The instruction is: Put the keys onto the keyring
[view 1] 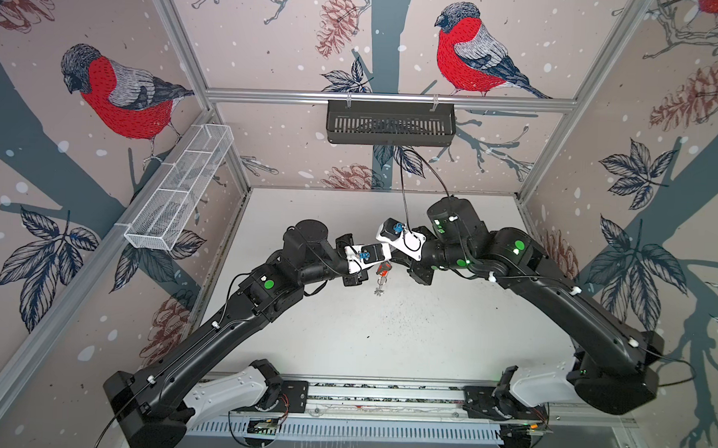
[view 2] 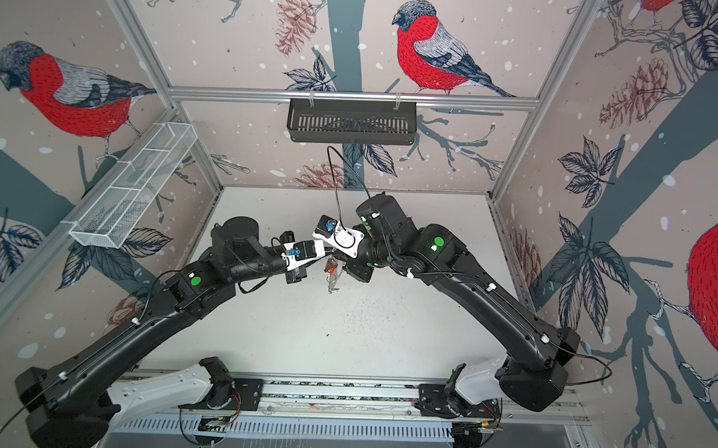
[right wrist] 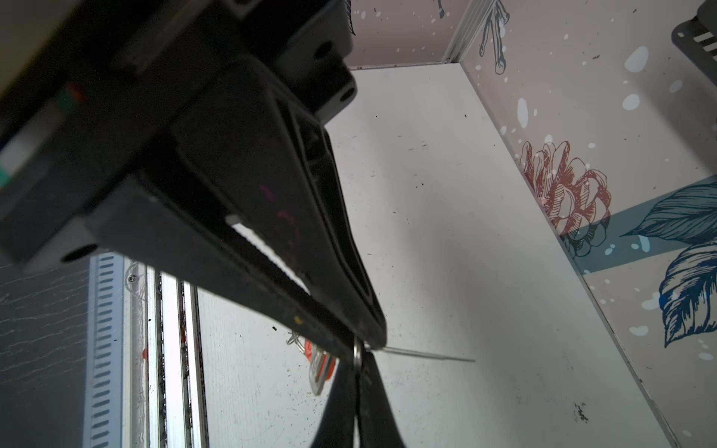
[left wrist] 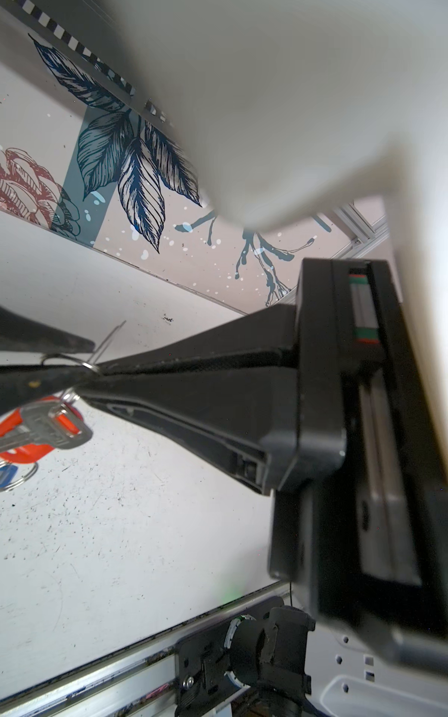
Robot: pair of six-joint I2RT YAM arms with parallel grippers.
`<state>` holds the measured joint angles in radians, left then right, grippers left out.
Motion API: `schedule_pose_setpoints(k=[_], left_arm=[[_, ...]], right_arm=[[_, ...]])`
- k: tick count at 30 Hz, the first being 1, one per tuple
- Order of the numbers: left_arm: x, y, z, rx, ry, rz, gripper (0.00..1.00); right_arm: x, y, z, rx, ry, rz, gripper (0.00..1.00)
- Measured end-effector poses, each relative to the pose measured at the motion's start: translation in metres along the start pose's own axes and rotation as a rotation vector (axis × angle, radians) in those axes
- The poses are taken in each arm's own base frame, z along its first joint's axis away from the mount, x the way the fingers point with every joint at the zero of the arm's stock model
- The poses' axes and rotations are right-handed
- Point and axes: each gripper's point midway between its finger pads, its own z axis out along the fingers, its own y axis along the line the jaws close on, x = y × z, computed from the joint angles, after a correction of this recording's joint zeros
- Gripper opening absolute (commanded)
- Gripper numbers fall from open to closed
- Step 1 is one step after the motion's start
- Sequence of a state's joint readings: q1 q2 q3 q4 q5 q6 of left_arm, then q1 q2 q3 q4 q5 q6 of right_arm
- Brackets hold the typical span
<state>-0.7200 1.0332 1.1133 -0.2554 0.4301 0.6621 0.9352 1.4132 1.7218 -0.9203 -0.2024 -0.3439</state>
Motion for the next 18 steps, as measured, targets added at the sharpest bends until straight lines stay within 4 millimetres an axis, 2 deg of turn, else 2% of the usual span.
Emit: schedule_pose_setpoints(k=[2,13,14,18], left_arm=[[0.0,-0.002,0.0,0.012,-0.002,0.0,0.0],[0.004,-0.004,0.003,-0.006,-0.026,-0.027,0.0],[0.004,-0.003,0.004,-0.012,-0.033,-0.034,0.0],[0.005,0.003,0.009,-0.048,-0.057,-0.088,0.0]], right_arm=[[0.001,0.0,0.0,-0.002,0.003,-0.002,0.0],[0.007,-0.002,0.001,0.04,-0.02,-0.003,0.01],[0.008,-0.004,0.001,0.055,-0.031,-0.003,0.02],[0.009,-0.013,-0.003,0.139,-0.087,0.014,0.24]])
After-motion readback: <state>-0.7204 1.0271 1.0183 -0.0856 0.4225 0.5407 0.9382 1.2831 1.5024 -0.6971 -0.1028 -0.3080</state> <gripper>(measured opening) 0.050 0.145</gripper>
